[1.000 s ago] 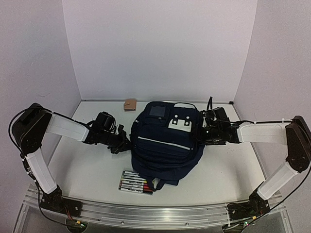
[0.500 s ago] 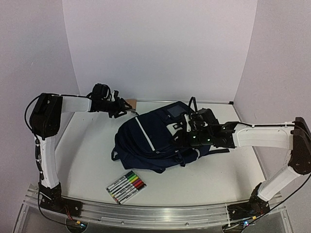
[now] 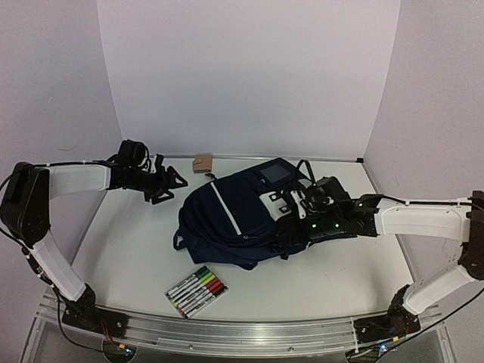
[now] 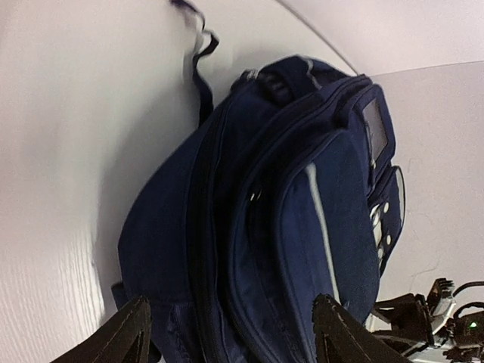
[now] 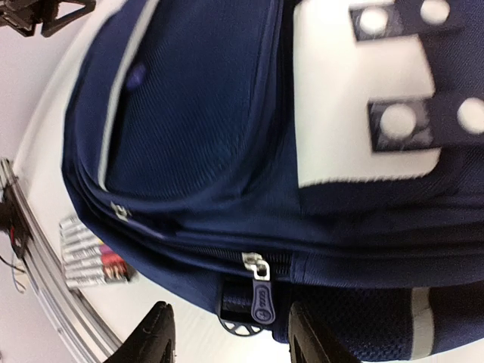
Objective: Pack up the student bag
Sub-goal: Adjust the student bag at the center of the board, then unzip the student bag at the center of the board.
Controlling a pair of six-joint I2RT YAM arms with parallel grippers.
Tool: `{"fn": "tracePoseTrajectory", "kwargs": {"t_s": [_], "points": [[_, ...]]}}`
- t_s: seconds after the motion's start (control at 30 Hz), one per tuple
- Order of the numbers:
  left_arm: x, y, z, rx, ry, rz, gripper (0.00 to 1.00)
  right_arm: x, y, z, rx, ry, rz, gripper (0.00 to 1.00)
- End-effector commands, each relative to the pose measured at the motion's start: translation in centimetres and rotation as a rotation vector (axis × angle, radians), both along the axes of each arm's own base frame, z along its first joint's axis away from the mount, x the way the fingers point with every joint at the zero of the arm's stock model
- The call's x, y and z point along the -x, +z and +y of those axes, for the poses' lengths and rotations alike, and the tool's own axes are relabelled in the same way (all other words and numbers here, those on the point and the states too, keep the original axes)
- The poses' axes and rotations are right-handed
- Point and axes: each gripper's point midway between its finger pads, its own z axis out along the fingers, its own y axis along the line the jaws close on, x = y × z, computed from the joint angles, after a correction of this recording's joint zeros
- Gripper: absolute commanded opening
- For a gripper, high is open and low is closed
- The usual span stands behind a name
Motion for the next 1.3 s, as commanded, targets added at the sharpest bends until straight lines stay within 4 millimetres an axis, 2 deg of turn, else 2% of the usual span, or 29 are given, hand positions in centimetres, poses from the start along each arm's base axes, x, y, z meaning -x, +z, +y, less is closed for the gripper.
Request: {"fn": "tracePoseTrajectory", "kwargs": {"t_s": [0.0,0.13,0.27,0.37,0.6,0.8,0.93,1.03,1.17,1.27], "points": [[4.1,0.0,-2.4,0.090,-0.063,0.081,0.74,0.2,-1.5,0.1,0.040,0.023,0.020,0.41],[5.7,-1.2,-2.9,0.071,-0.065,0.124,0.77,-0.5,-2.2,-0.2,0.068,-0.007,0.005,0.41],[5.9,-2.5,-2.6,0.075,-0.021,0.169,0.77,-1.3,-2.5,-0.1,0.082,-0.031,-0.010,0.36],[5.9,-2.9,-2.7,0.090,-0.012,0.178,0.73,-1.7,-2.2,-0.1,0.076,-0.046,-0.028,0.33],[6.3,-4.0,-2.7,0.067,0.002,0.207,0.47,-2.0,-1.5,0.6,0.045,-0.038,-0.038,0.22],[6.5,-4.2,-2.7,0.067,0.006,0.204,0.28,-2.0,-2.0,0.9,0.048,-0.023,-0.030,0.21],[6.7,-4.3,-2.6,0.069,0.004,0.202,0.13,-2.0,-2.0,1.3,0.039,-0.013,-0.023,0.09],[6.8,-4.4,-2.7,0.076,0.003,0.200,0.01,-2.0,-1.1,1.6,0.016,-0.009,-0.027,0.00],[6.7,-4.1,-3.1,0.095,-0.006,0.183,0.00,-1.0,0.5,2.8,0.018,0.019,-0.046,0.00],[6.7,-3.8,-3.7,0.106,-0.020,0.174,0.00,0.0,-0.2,3.5,0.109,0.025,-0.044,0.00]]}}
